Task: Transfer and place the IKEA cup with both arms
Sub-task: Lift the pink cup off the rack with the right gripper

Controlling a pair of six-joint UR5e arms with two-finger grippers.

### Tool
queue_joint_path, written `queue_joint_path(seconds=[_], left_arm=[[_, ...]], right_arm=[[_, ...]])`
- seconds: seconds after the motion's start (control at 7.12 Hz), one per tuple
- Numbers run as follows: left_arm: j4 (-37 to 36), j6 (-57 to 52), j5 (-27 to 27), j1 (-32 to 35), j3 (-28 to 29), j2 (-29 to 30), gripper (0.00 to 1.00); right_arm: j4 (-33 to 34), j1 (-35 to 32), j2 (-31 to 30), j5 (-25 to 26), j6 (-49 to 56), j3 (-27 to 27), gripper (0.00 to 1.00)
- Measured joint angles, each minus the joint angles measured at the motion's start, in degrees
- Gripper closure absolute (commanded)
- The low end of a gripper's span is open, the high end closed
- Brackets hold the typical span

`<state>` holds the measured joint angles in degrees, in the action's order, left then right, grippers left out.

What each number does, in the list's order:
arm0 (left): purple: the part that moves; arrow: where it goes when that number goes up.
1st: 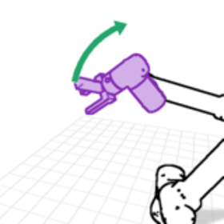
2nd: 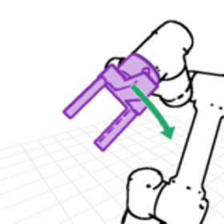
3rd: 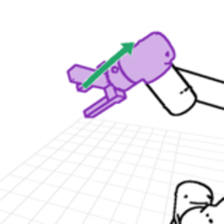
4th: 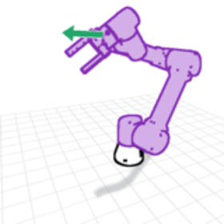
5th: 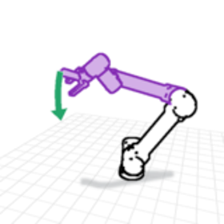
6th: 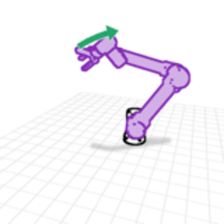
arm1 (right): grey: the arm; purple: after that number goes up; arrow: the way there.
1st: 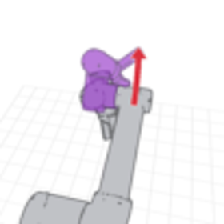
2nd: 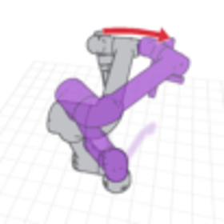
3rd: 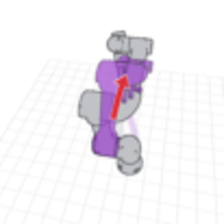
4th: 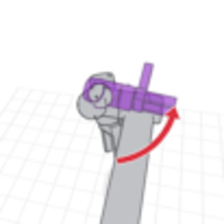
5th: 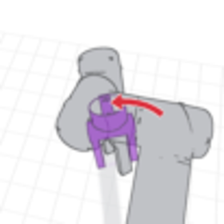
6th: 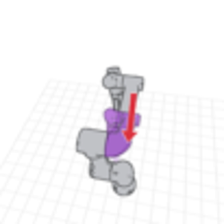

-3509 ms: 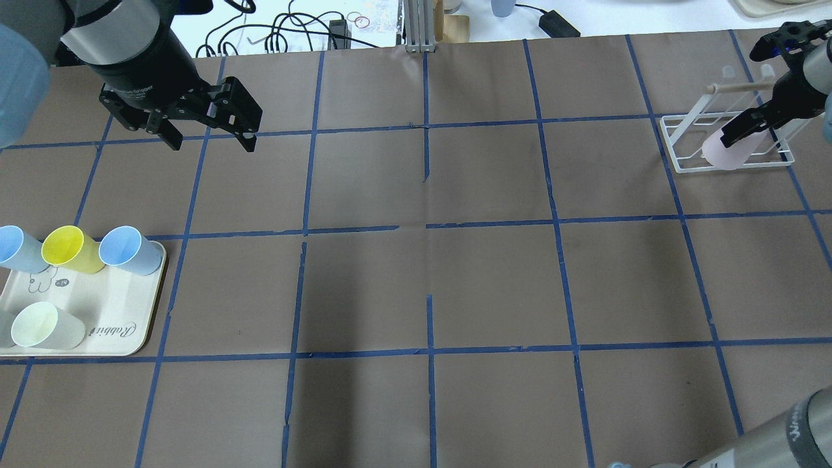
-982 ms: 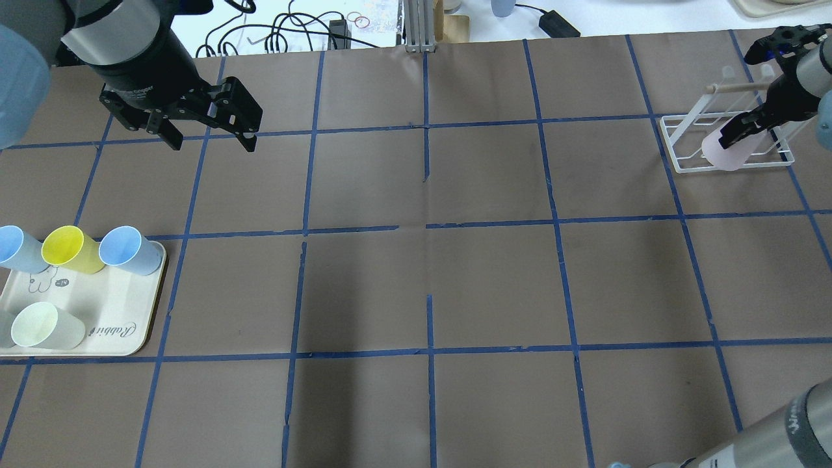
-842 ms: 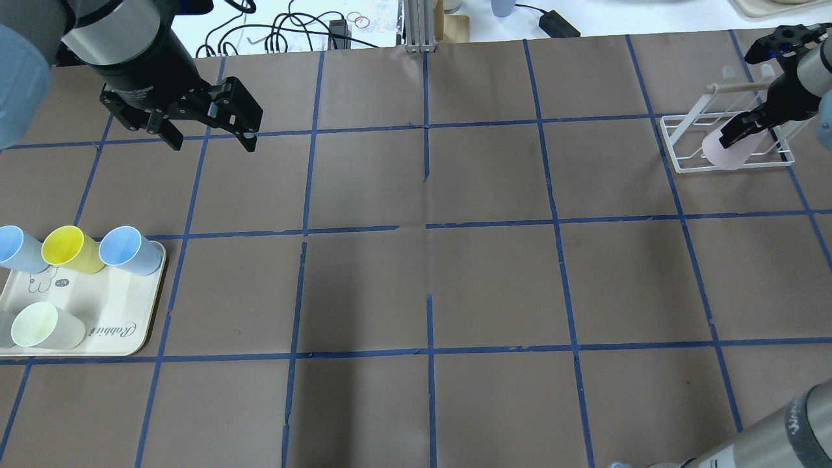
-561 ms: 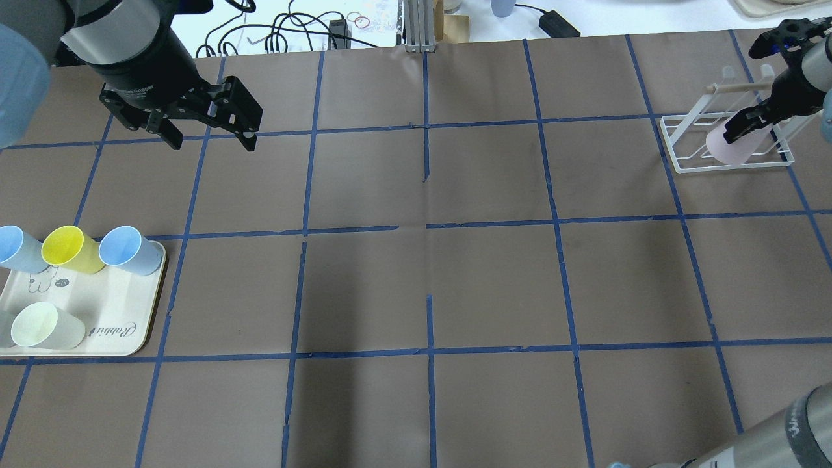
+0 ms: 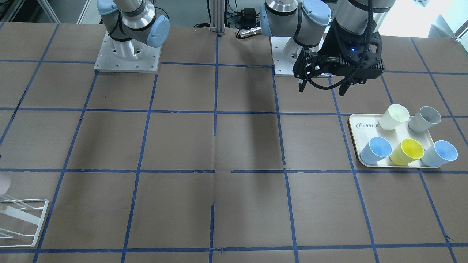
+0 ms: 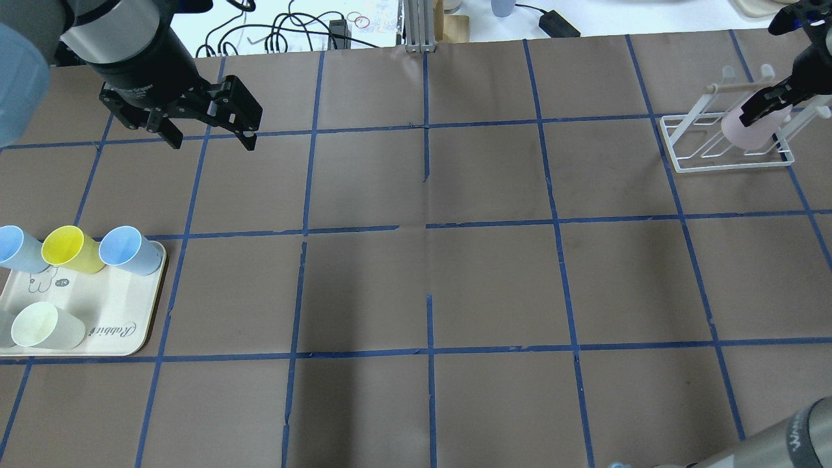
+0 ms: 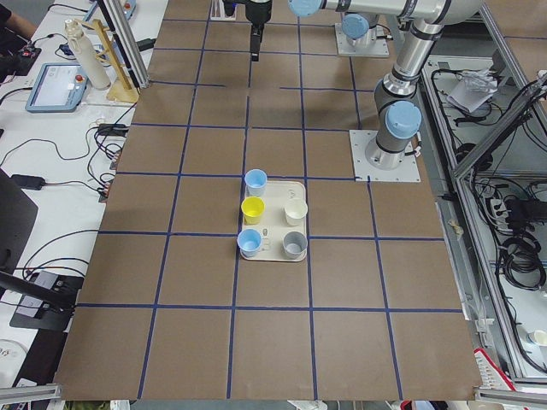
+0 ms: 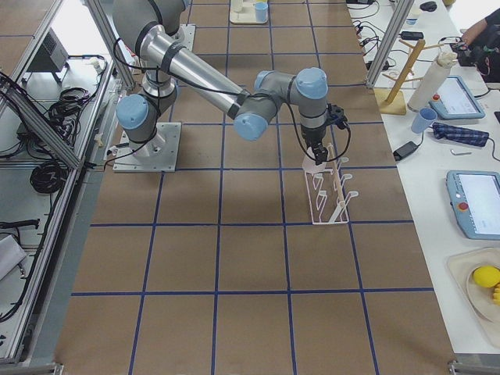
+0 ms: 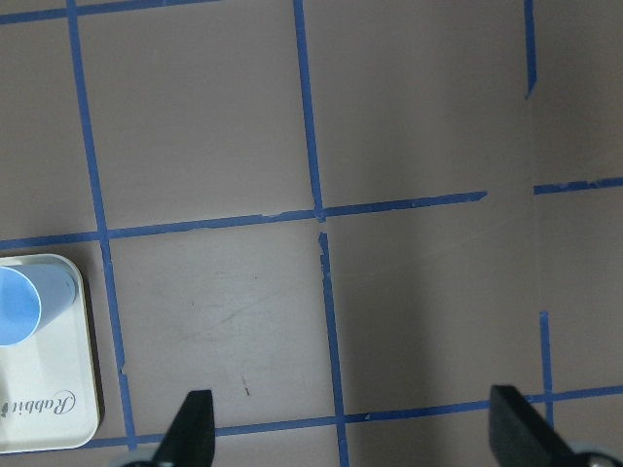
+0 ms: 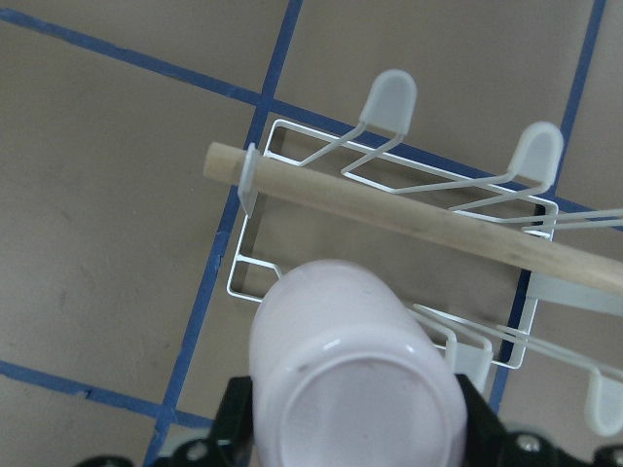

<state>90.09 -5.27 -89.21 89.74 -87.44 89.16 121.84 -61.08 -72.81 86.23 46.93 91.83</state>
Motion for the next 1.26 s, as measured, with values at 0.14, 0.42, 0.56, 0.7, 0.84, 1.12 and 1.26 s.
queue_joint_path(seconds=[0.14, 0.42, 0.56, 0.7, 0.84, 1.12, 1.26], left_arm=[[0.0, 0.0, 0.0, 0.0, -0.01, -0.02, 0.0], [0.0, 0.0, 0.04, 0.0, 0.04, -0.1, 0.0], [0.02, 0.0, 0.31, 0.0, -0.08, -0.26, 0.0], [0.12, 0.02, 1.59, -0.2, -0.52, -0.65, 0.0], [0.37, 0.08, 3.8, -0.75, -0.97, -1.23, 0.0], [2.17, -0.24, 10.84, -3.71, -1.58, -2.48, 0.0], [3.63, -1.06, 17.47, -7.27, -2.48, -2.85, 0.0]], right_arm=[[-1.62, 0.0, -1.6, 0.02, 0.0, -0.04, 0.96], [-5.74, 0.0, -5.79, 0.62, -0.02, -0.05, 0.97], [-8.43, -0.2, -8.2, 0.66, -0.3, 0.01, 1.0], [-11.88, -1.55, -10.12, 0.41, -3.32, 0.06, 0.99], [-14.83, -4.68, -11.48, 0.33, -9.55, 0.09, 1.0], [-21.4, -13.53, -14.26, -0.53, -24.94, 0.17, 1.0], [-24.72, -18.18, -15.65, -2.83, -32.84, 0.38, 1.0]])
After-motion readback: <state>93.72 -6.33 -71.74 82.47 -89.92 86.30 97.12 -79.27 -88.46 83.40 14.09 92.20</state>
